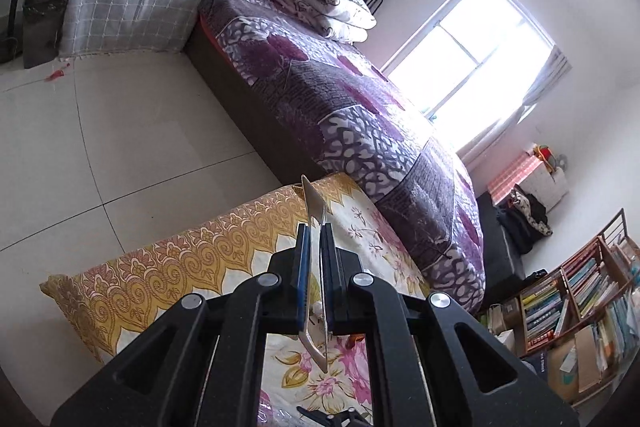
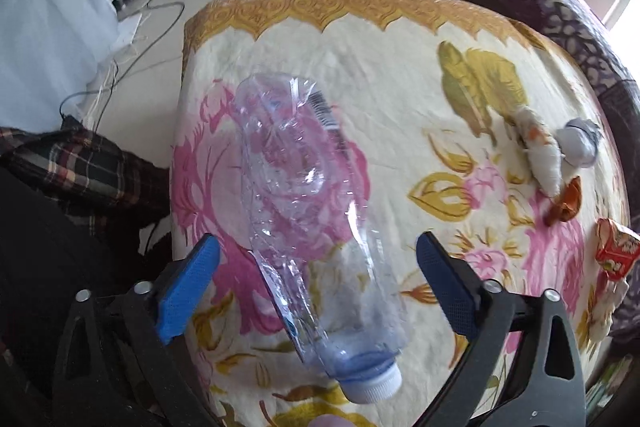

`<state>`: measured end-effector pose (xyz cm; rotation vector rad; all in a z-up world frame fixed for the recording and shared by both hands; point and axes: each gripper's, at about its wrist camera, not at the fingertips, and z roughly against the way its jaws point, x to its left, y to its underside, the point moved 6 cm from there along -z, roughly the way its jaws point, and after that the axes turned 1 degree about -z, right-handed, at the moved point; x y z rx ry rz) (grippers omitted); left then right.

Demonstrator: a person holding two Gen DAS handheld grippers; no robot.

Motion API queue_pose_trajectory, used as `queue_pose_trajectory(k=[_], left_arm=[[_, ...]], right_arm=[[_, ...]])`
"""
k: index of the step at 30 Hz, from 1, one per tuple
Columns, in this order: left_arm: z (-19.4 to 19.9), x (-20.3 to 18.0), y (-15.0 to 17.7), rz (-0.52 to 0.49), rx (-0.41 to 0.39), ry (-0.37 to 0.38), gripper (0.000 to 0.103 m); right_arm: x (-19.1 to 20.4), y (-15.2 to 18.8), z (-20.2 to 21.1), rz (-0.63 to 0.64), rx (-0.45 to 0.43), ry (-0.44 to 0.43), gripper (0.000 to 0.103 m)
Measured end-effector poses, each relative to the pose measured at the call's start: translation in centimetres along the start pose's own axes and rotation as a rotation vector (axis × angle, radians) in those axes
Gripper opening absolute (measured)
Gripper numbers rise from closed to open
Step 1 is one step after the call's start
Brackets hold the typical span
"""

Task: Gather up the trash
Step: 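Reach the right gripper toward the clear plastic bottle while the left holds the blue box, then grasp and lift the clear plastic bottle with the right gripper while the left holds the box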

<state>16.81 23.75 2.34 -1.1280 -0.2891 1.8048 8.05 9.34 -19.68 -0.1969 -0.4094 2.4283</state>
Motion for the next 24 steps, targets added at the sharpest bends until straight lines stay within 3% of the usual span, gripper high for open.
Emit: queue_pose_trajectory(k=[2,8,18,24], left_arm=[[0.0,0.0,0.0,-0.002,0.003,0.003,0.006],[-0.5,-0.4,0.1,-0.011,0.003,0.006,0.006],[-1.4,-4.0,1.9,-0.111,-0.004,0.008,0.006],[-2.4,-6.7,3.5,-0.19,0.005,0.008,0.006]], right_arm=[[0.0,0.2,-0.4,-0.016,0.018,-0.004,0.065],[-3.4,0.4,2.5,-0.196,-0.094,0.025,0.063],[-12.4,1.8,11.0,-0.529,-0.324,0.212,0.064],[-16.9,5.0,14.3,-0.703,-0.389,0.31,0.064]])
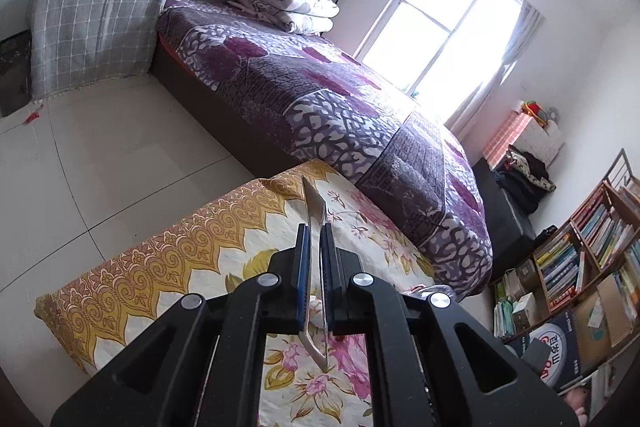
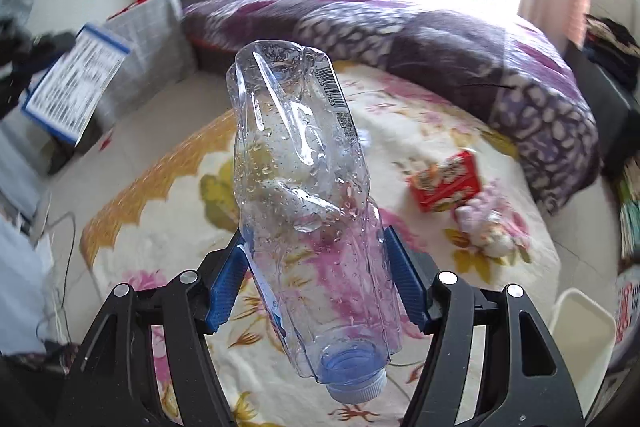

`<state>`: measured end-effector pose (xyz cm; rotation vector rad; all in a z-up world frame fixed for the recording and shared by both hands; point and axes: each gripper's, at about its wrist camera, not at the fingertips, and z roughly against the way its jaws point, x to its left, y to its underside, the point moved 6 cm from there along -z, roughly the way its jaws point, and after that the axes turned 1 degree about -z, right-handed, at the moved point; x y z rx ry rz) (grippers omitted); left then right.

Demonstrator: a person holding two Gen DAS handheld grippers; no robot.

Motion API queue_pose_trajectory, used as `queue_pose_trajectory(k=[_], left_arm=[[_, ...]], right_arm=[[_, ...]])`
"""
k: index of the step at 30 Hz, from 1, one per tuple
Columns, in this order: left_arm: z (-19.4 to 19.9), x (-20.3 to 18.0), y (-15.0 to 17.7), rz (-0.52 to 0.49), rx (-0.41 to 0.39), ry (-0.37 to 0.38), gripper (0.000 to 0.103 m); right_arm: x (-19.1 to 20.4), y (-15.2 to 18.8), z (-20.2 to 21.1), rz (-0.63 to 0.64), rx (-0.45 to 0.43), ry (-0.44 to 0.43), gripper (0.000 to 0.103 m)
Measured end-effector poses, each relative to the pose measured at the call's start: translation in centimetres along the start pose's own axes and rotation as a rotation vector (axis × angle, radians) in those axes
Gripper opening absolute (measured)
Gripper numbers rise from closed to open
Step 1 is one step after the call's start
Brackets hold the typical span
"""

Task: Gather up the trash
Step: 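Grasp and lift the clear plastic bottle with the right gripper while the left holds the box, then carry the bottle and blue box over the white bin and open both grippers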

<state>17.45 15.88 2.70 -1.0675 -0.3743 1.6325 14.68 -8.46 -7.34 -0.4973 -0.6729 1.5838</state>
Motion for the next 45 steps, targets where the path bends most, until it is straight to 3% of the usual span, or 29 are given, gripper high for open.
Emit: queue_pose_trajectory(k=[14,29,40,45], left_arm=[[-3.8,-7.5,4.0,-0.15,0.067,0.036,0.006],[-6.7,-18.7,11.0,-0.315,0.171,0.198,0.006],[-8.2,-25.8,17.7,-0.408,0.293,0.332,0.006],[-9.1,-28.8,20.9,-0.437,0.354,0.389,0.007]], right_arm=[[-12.8,2.7,1.5,-0.349,-0.004,0.172,0.063],[-25.1,5.4,7.9,-0.647,-0.063,0.394,0.062],[-31.4,9.3,10.8,-0.78,0.014,0.495,0.064],[-33.8,10.6,13.2,-0.799,-0.016,0.56,0.081]])
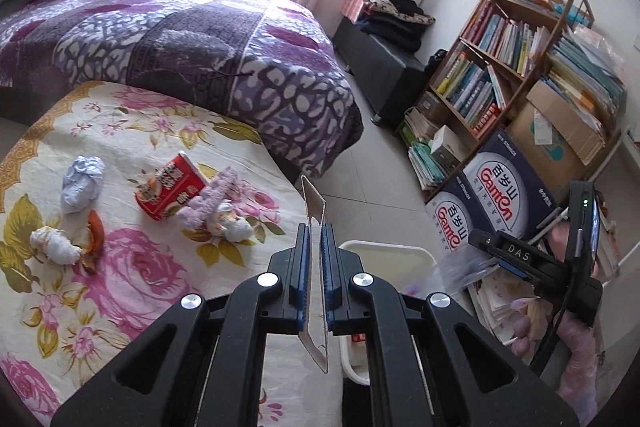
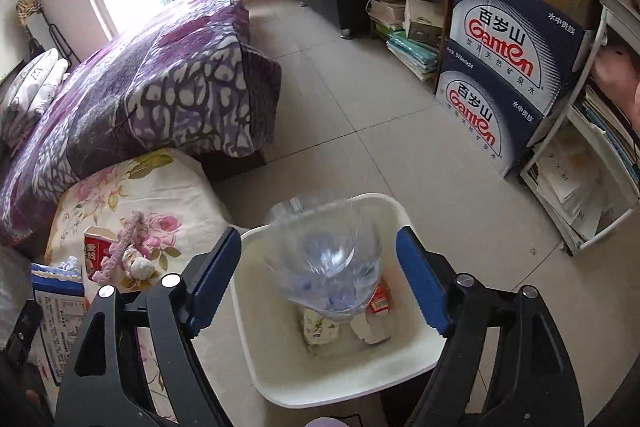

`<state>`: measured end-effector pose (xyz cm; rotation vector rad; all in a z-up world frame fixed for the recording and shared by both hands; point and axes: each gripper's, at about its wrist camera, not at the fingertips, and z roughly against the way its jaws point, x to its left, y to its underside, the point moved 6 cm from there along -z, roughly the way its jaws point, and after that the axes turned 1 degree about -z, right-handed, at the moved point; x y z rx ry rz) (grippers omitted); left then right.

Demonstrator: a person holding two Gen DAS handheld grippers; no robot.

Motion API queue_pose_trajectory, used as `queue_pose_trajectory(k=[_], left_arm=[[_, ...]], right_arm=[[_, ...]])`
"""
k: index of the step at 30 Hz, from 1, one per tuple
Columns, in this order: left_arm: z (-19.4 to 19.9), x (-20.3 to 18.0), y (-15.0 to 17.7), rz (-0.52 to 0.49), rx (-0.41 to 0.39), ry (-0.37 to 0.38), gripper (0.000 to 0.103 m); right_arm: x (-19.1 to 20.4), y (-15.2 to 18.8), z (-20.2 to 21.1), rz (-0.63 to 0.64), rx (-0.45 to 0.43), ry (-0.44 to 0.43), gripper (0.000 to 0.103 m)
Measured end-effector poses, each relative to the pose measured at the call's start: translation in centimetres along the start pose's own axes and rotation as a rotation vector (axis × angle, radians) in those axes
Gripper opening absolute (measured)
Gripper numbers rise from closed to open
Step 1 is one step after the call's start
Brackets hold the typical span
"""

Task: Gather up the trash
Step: 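Carry the bottle and blue box over the white bin and open both grippers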

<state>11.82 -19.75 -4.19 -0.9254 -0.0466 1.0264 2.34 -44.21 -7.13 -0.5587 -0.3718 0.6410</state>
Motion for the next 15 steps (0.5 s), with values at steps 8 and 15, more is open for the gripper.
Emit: queue_pose_trajectory(k=[8,15], left_arm=[[-4.0,-4.3,1.6,-0.028,0.079,0.081,0.007],[-7.1,-7.2,3.2,-0.046,0.141,0.128,0.007]], right_arm=[[-4.5,-1.3,0.3,-0.083,-0.019,0.02,0.082],[-6.6,-1.9,0.8,-0.106,-0.04,0.029,0.083]])
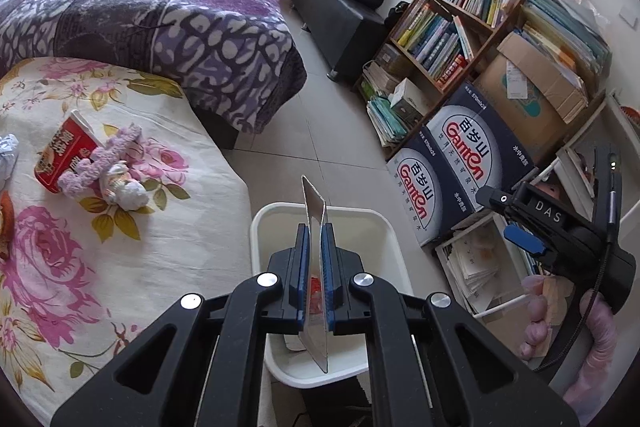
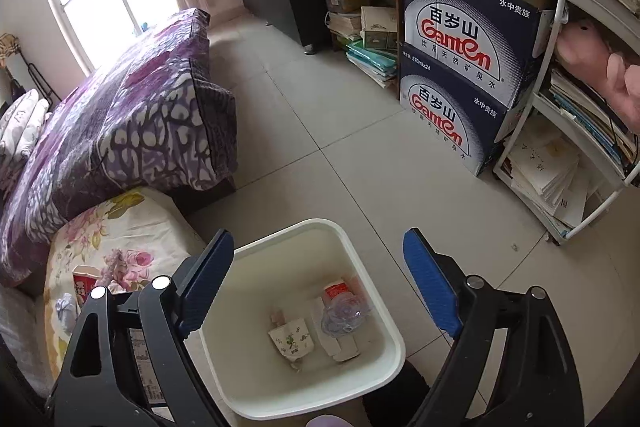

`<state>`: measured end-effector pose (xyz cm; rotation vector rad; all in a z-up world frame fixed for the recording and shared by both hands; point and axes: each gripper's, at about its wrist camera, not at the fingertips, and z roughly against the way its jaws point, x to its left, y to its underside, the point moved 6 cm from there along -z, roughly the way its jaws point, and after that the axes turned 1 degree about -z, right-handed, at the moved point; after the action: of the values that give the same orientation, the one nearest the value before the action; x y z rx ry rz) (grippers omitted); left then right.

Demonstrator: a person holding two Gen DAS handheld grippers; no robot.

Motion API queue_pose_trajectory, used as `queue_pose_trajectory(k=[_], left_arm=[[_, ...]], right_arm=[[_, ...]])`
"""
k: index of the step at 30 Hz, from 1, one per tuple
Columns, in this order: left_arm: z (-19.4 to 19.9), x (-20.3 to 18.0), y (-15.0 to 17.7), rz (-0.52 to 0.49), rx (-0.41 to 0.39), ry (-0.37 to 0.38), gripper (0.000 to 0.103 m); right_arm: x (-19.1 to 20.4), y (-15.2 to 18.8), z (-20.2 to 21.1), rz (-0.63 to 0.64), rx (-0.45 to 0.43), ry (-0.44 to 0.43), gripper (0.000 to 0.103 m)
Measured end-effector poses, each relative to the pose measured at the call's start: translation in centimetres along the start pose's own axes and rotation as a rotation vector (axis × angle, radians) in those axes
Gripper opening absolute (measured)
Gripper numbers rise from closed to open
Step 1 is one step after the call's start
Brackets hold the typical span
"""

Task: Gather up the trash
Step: 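Carry the bottle and blue box over the white bin and open both grippers, then grasp the white plastic bag bundle on the bed with the left gripper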

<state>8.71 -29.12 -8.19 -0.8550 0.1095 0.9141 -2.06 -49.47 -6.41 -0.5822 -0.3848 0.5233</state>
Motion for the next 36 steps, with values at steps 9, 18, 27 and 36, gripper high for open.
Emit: queue_pose_trajectory(k=[9,18,27,36], left_arm=[[-3.1,-1.1,1.1,0.006,0.048,0.041,0.04],[-0.2,2.4,0.2,0.019,0.002,-0.077,0.054],[3.1,8.3,0.0,0.0,-0.005,-0.307,0.083],[6.5,19.2,0.4,0.097,0.058,-0.662,0.087]], right_arm=[[-0.8,-0.3,-0.1,-0.014,-0.003,0.007,0.085],[2.3,0.6,0.1,0.047,-0.019,-0.004,0.088],[9.2,3.6,0.0,0.209,-0.006,-0.018,0.095],[15.9,7.4,-0.5,0.34,0.035,-0.066,0.096]])
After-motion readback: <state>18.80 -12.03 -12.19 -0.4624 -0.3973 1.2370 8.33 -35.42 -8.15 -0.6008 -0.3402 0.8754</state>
